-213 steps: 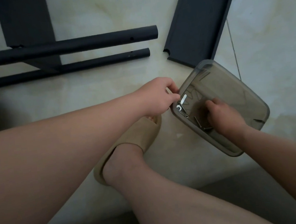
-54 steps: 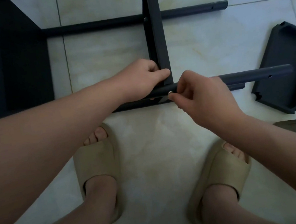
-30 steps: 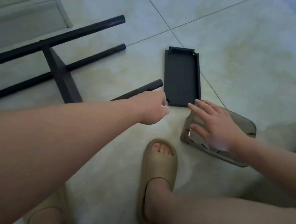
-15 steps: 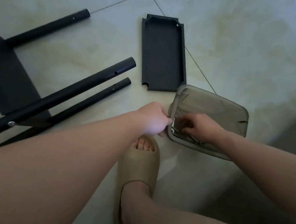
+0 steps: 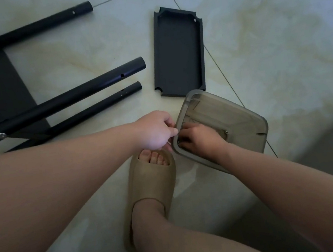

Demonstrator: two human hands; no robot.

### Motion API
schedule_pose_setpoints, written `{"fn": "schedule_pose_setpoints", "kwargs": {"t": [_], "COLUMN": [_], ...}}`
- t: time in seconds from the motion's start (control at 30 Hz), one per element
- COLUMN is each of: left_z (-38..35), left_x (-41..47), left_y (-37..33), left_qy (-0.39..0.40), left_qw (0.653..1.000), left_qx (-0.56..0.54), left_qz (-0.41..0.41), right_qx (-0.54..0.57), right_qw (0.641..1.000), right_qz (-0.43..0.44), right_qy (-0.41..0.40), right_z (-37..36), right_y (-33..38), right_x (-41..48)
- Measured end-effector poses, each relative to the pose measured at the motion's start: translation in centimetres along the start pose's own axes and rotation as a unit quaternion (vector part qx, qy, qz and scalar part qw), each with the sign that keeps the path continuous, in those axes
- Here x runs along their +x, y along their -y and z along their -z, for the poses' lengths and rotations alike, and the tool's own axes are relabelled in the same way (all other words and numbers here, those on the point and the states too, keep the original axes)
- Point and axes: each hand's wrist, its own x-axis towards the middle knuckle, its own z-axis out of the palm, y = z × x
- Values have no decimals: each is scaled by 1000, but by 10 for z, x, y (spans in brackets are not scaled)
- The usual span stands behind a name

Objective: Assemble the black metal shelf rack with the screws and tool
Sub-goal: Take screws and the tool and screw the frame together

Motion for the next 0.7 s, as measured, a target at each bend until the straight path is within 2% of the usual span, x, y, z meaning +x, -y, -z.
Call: {"fn": "schedule_pose_setpoints", "kwargs": {"t": [0.3,0.7], "left_z": [-2,-2], "left_x": [0,-1], "left_y": [3,4], "left_qy": [-11,-15], "left_qw": [1000,1000], "left_qx": [-3,2], "left_qz": [-10,-16], "right_qx": [-21,-66], "right_qw": [999,994], "right_qz": [6,59], "right_qy": [25,62], "right_z": [0,3], "right_y": [5,-2], "right_x": [10,7]}}
